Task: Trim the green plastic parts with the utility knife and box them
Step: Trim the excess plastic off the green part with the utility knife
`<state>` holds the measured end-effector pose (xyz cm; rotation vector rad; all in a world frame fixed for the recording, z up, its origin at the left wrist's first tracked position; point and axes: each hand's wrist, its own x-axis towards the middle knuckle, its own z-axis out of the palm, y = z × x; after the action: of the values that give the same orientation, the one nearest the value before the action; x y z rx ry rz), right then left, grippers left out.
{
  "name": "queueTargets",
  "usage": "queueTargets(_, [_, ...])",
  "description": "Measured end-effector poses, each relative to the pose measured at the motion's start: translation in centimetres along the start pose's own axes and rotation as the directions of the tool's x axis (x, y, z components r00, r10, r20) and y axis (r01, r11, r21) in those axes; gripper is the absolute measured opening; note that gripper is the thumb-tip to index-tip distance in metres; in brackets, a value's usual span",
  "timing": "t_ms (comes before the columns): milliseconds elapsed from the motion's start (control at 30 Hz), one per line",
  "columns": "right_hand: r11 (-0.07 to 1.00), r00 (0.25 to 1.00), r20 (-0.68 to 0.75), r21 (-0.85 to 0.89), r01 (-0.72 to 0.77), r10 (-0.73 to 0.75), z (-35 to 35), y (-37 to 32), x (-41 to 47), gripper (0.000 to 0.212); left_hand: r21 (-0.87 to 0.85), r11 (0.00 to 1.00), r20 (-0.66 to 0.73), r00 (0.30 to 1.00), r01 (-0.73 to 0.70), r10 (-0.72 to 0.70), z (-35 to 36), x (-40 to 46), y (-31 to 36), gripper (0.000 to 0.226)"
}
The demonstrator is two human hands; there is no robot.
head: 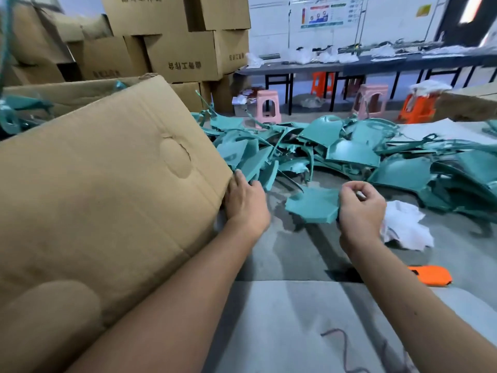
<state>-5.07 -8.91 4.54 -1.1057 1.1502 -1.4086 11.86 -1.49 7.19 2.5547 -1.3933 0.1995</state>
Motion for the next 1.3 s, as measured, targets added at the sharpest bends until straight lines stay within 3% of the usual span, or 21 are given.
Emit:
queueTargets(133, [0.9, 0.971, -0.075, 0.396, -0.182, 0.229, -4.5, -2.7, 0.2, 0.022, 0.01, 0.991, -0.104, 0.986, -0.133, 0.133, -0.1, -0.9, 1.9, 0.053])
queueTargets(233, [0.687, 0.93, 0.108, 0.645, -0.335, 0.352, -6.5, -3.7, -0.6, 0.028, -0.193, 0.951, -0.274, 0.944, -0.243, 0.186, -0.2, -2.3, 3.9, 0.056])
queueTargets(267, [0.574, 0.905, 0.222, 0.711, -0.406, 0.364, -6.8, -3.6, -1.1, 0.027, -0.395, 0.886, -0.248, 0.957, -0.243, 0.152, -0.3, -3.0, 4.7, 0.052])
queueTargets(300, [0.477, 0.879, 0.322, 0.747, -0.463, 0.351, -6.9, -3.4, -1.7, 0.026, -0.675, 0.723, -0.113, 0.989, -0.15, 0.1, -0.6, -3.7, 5.6, 0.048])
queueTargets(333, [0.417, 0.855, 0.399, 0.751, -0.512, 0.331, -7.1, -3.1, -2.3, 0.023, -0.881, 0.473, 0.047, 0.994, -0.005, 0.097, -1.0, -4.7, 6.6, 0.042])
queueTargets(367, [0.414, 0.832, 0.451, 0.723, -0.553, 0.324, -7.1, -2.9, -2.9, 0.019, -0.965, 0.182, 0.216, 0.966, 0.189, 0.14, -0.8, -5.4, 7.5, 0.034])
queueTargets(400, [0.468, 0.812, 0.47, 0.663, -0.584, 0.347, -7.1, -2.7, -3.5, 0.015, -0.946, -0.034, 0.31, 0.928, 0.323, 0.207, -0.3, -5.9, 8.2, 0.027])
queueTargets(433, [0.568, 0.803, 0.462, 0.57, -0.594, 0.377, -7.1, -2.5, -3.9, 0.016, -0.93, -0.093, 0.325, 0.912, 0.357, 0.248, 0.2, -6.3, 8.7, 0.025])
queueTargets(500, [0.757, 0.821, 0.427, 0.368, -0.54, 0.379, -7.3, -2.2, -4.3, 0.022, -0.915, -0.149, 0.333, 0.911, 0.375, 0.243, 1.2, -7.0, 9.2, 0.047])
queueTargets(600, [0.856, 0.78, 0.515, 0.154, -0.494, 0.357, -8.0, -2.1, -4.4, 0.024, -0.839, -0.284, 0.397, 0.88, 0.464, 0.262, 2.2, -7.6, 9.0, 0.071])
queueTargets(667, [0.926, 0.799, 0.507, 0.008, -0.378, 0.322, -8.5, -1.6, -4.3, 0.025, -0.855, -0.31, 0.353, 0.904, 0.417, 0.243, 2.6, -7.8, 9.0, 0.058])
queueTargets(733, [0.957, 0.895, 0.443, -0.277, 0.087, 0.047, -9.5, -0.2, -4.0, 0.014, -0.863, -0.351, 0.351, 0.931, 0.363, 0.098, 3.2, -7.5, 8.9, 0.039])
queueTargets(800, [0.58, 0.816, 0.522, -0.594, 0.557, -0.249, -11.2, 1.1, -3.0, 0.016, -0.919, -0.285, 0.3, 0.952, 0.272, -0.059, 3.7, -7.2, 7.9, 0.029])
queueTargets(833, [0.412, 0.747, 0.603, -0.627, 0.661, -0.28, -12.1, 1.4, -2.4, 0.022, -0.957, -0.195, 0.24, 0.966, 0.217, -0.1, 4.0, -7.2, 7.2, 0.026])
queueTargets(867, [0.336, 0.686, 0.677, -0.602, 0.725, -0.267, -12.9, 1.4, -1.7, 0.026, -0.981, -0.104, 0.174, 0.978, 0.163, -0.111, 4.4, -7.3, 6.5, 0.024])
queueTargets(900, [0.323, 0.643, 0.732, -0.566, 0.758, -0.226, -13.7, 1.4, -1.1, 0.028, -0.991, -0.035, 0.13, 0.986, 0.127, -0.106, 5.0, -7.6, 5.7, 0.021])
queueTargets(967, [0.347, 0.616, 0.782, -0.555, 0.756, -0.092, -14.7, 1.3, -0.3, 0.031, -0.995, -0.008, 0.099, 0.989, 0.099, -0.109, 5.6, -8.3, 4.2, 0.012])
queueTargets(1067, [0.316, 0.665, 0.747, -0.637, 0.703, 0.024, -15.0, 1.7, 0.3, 0.03, -0.995, -0.012, 0.099, 0.972, 0.099, -0.215, 5.6, -8.5, 2.8, 0.021])
queueTargets(1167, [0.38, 0.724, 0.641, -0.622, 0.684, -0.254, -14.2, 1.7, -0.2, 0.023, -0.994, 0.034, 0.089, 0.956, 0.102, -0.28, 5.2, -7.5, 1.7, 0.028])
queueTargets(1233, [0.464, 0.68, 0.565, -0.498, 0.733, -0.468, -13.5, 1.1, -1.3, 0.024, -0.99, 0.014, 0.129, 0.951, 0.139, -0.282, 5.1, -7.0, 1.3, 0.032])
queueTargets(1300, [0.475, 0.6, 0.571, -0.372, 0.797, -0.56, -12.7, 0.6, -2.5, 0.031, -0.983, 0.0, 0.176, 0.941, 0.184, -0.288, 5.1, -6.9, 1.3, 0.035])
